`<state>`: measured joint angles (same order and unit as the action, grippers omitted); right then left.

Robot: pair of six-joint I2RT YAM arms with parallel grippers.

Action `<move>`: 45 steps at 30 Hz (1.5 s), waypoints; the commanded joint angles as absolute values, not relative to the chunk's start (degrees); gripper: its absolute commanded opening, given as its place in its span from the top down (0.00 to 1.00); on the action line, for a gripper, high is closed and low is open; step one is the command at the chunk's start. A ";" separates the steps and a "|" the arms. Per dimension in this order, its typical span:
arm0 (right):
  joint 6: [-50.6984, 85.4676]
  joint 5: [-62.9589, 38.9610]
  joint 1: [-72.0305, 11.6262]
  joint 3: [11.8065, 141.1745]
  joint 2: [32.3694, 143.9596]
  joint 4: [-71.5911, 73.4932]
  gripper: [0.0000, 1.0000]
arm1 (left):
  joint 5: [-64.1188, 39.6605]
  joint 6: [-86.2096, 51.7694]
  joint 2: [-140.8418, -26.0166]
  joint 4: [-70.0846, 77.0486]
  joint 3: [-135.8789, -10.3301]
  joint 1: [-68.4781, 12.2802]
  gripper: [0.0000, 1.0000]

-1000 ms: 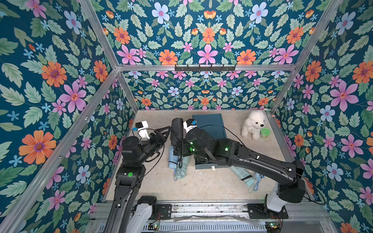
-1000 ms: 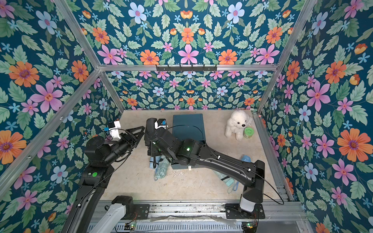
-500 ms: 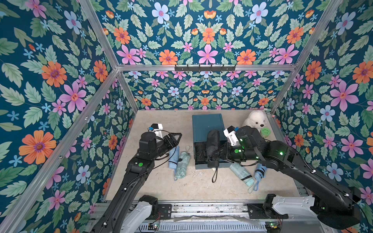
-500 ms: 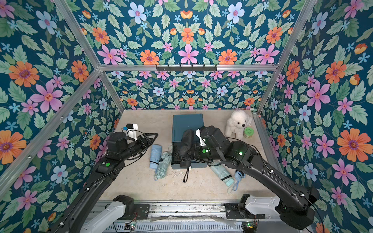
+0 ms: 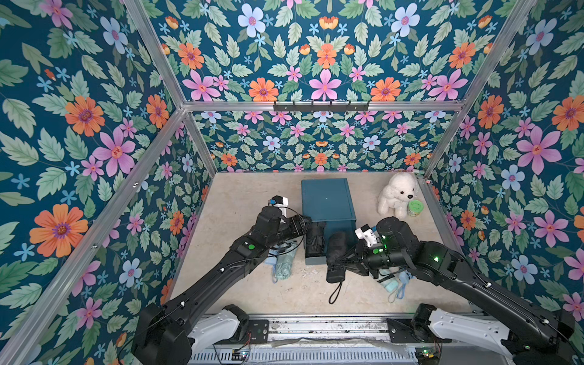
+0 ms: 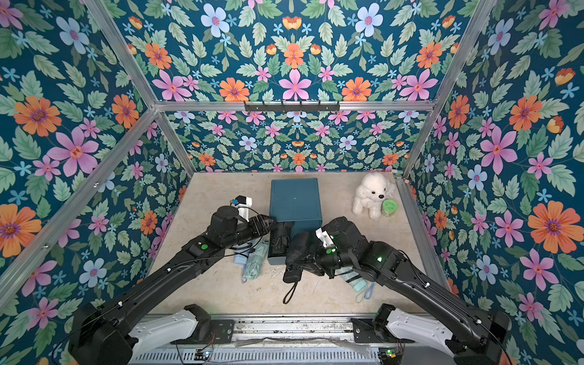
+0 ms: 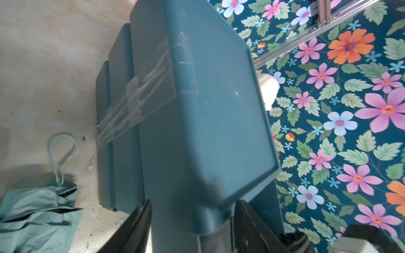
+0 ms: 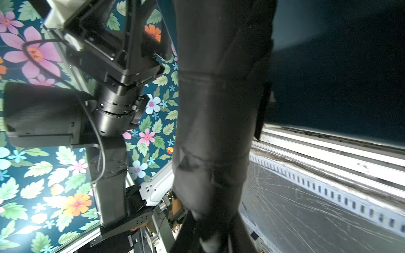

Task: Place the umbrella in the drawer by color
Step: Place the umbrella in the drawer.

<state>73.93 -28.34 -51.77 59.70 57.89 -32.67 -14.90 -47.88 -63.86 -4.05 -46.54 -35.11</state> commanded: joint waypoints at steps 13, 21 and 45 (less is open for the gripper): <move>73.87 -36.56 -43.19 62.81 61.85 -29.49 1.00 | -12.03 -42.96 -66.21 -5.55 -46.83 -35.51 0.59; 65.25 -36.55 -39.41 66.32 68.37 -35.25 1.00 | -9.58 -39.75 -67.68 -10.47 -49.61 -35.48 0.68; 72.29 -36.78 -39.55 61.13 64.69 -25.58 1.00 | -7.74 -35.03 -70.74 -13.45 -52.42 -35.52 0.77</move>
<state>70.63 -37.39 -39.40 61.54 65.63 -28.12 -9.52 -37.23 -69.60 -4.89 -52.49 -35.55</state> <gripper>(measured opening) 0.186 0.237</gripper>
